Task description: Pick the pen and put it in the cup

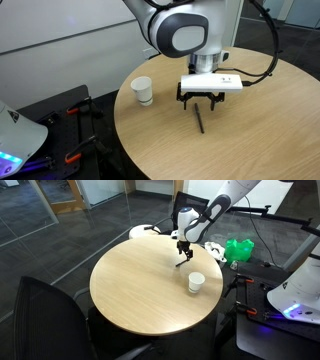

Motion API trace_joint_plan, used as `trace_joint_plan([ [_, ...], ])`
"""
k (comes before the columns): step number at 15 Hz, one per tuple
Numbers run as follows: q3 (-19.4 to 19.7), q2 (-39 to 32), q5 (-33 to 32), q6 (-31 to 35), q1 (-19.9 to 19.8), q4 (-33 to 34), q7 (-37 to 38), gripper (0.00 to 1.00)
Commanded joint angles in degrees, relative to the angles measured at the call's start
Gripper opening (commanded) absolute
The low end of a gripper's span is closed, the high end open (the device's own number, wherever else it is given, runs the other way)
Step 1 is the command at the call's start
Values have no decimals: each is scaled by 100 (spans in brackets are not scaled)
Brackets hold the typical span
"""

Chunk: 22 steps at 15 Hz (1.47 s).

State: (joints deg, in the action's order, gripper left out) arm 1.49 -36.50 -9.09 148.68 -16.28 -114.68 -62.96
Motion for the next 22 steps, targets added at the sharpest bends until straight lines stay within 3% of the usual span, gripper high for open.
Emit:
trace_joint_plan([
  [1, -212, -193, 74, 158, -174, 193, -276, 100],
  [11, -325, -559, 68, 77, -279, 535, -353, 100],
  [18, -305, -771, 30, 37, -260, 715, -386, 87],
  [20, -306, -805, 27, 33, -259, 741, -384, 78],
  [21, -305, -814, 26, 34, -259, 748, -382, 61],
  [22, -309, -828, 29, 38, -265, 757, -385, 53],
])
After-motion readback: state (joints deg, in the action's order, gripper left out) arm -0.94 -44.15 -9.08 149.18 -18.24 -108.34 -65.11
